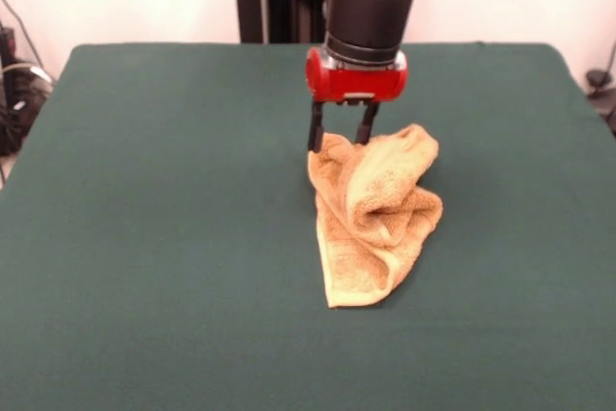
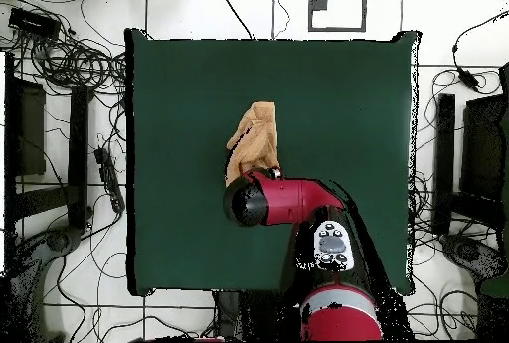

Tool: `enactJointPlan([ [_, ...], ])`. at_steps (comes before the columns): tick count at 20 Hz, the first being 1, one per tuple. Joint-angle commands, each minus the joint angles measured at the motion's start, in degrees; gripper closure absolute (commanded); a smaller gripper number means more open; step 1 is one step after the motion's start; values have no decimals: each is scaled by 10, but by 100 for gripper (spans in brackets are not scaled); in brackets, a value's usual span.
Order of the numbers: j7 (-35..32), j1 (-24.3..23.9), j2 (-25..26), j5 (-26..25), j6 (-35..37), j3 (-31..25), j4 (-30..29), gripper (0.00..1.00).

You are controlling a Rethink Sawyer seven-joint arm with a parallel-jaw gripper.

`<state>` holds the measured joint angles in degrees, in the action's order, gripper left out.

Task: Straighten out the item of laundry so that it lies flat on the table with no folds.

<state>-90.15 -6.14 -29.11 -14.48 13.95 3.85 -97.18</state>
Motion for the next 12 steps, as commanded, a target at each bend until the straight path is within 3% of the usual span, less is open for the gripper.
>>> enactJointPlan([
  [1,-63,16,30,-21,-4,-14,-1,0],
  [5,-59,5,21,-25,-11,-22,-10,0],
  [6,-57,1,22,-24,-11,-27,-11,100],
  [12,-51,-19,14,-24,-15,-50,-27,100],
])
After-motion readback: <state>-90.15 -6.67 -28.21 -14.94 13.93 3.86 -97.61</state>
